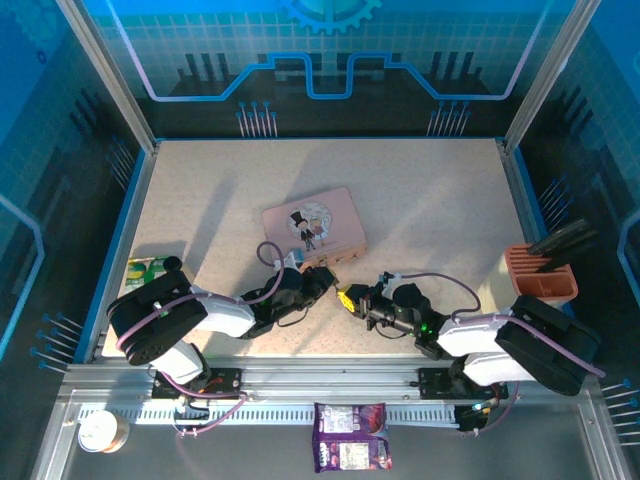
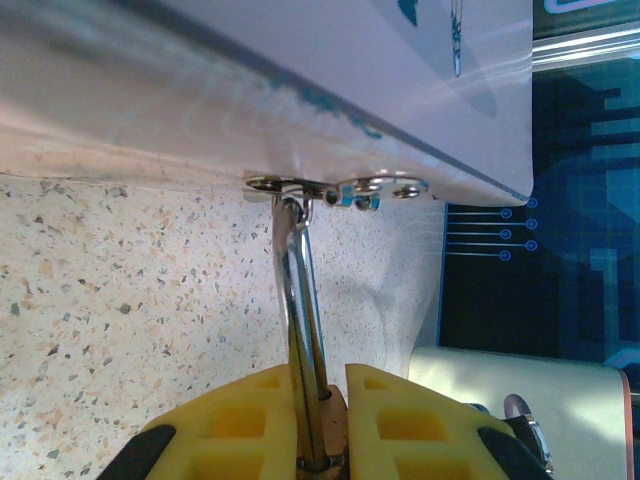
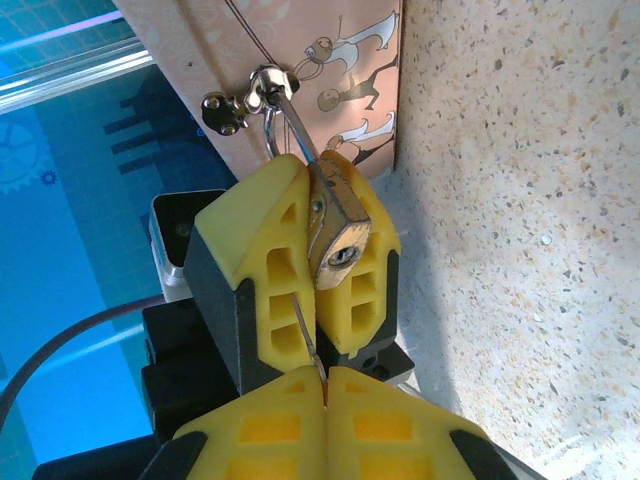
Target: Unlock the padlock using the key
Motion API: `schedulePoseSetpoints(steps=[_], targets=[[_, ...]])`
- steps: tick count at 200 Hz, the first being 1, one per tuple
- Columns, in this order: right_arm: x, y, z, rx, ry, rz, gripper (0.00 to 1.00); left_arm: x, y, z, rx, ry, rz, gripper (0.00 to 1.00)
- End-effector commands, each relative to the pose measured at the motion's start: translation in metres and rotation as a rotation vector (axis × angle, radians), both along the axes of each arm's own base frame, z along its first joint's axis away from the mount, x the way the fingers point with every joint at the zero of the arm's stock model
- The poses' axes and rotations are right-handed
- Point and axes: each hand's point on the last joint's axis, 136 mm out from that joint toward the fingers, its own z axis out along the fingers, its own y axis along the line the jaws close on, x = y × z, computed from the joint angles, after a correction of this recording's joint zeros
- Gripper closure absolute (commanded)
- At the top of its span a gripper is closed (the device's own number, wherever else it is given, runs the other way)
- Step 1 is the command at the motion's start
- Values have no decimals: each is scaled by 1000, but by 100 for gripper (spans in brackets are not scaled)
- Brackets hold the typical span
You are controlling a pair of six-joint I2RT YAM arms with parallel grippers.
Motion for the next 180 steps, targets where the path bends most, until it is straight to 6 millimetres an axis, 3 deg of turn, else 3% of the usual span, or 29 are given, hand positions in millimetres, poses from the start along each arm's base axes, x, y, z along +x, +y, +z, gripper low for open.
schedulePoseSetpoints(steps=[1, 180], targets=[[-2, -7, -11, -51, 13, -22, 100, 14, -15, 62, -203, -121, 22, 100], [1, -1, -14, -23, 14, -27, 100, 13, -17, 65, -220, -120, 11, 100]])
